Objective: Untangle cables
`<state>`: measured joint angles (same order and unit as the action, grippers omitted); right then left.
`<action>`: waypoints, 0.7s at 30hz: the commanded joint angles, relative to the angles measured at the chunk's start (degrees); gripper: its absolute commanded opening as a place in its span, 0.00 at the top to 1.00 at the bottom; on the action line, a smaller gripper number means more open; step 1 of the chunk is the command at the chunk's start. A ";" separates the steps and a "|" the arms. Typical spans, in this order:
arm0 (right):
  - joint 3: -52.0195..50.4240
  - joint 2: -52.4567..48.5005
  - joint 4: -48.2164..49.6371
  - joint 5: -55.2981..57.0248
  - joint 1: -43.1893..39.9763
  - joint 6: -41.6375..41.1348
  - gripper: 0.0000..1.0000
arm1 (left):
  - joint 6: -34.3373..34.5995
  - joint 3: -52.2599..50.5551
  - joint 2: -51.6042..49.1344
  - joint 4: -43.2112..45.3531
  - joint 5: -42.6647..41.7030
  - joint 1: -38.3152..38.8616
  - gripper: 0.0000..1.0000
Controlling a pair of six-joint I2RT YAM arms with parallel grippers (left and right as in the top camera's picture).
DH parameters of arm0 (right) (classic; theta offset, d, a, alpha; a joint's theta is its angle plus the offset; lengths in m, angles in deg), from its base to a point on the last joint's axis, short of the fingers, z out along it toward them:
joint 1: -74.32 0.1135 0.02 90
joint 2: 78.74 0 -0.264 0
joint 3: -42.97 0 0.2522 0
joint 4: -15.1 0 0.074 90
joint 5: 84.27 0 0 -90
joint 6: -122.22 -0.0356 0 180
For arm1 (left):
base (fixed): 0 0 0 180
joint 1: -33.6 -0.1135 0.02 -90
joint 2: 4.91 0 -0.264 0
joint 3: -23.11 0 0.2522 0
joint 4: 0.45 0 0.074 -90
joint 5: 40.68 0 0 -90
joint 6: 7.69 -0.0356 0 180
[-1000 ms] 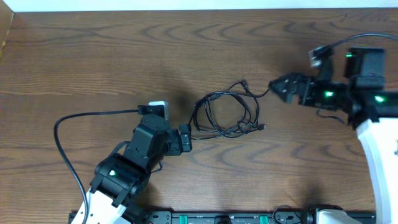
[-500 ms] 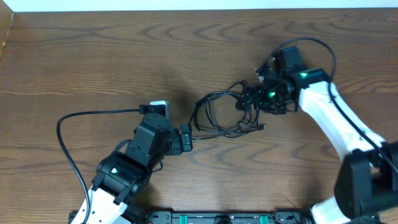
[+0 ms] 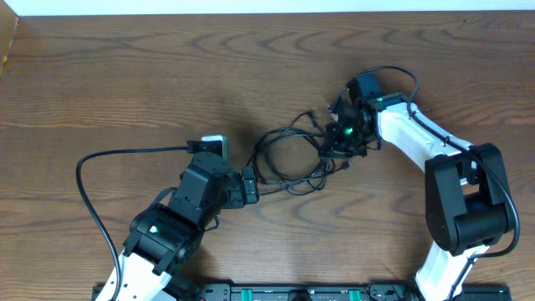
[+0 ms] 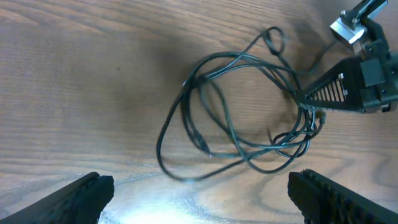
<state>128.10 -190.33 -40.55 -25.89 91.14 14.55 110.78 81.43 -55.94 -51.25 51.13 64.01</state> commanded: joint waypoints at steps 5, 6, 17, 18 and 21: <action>0.02 1.88 0.09 -15.67 -0.61 8.85 0.99 | -0.11 0.28 -0.11 0.17 0.11 -0.13 0.02; 0.02 2.99 0.11 -19.26 -1.07 10.95 0.99 | -0.11 0.28 -0.11 0.17 0.13 -0.13 0.02; 0.02 24.59 -3.93 -27.26 -3.58 20.39 0.99 | 3.74 0.28 -0.22 0.24 0.11 -0.13 0.02; 0.02 26.58 -4.50 -27.19 -3.37 21.03 0.99 | 4.31 0.28 -0.22 0.39 0.13 -0.13 0.02; 0.02 32.04 -6.16 -26.80 -2.80 22.14 0.99 | 4.85 0.28 -0.22 1.22 0.09 -0.13 0.02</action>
<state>127.84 -162.11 -45.94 -50.15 87.71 32.93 113.75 81.43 -55.94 -50.75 51.13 64.01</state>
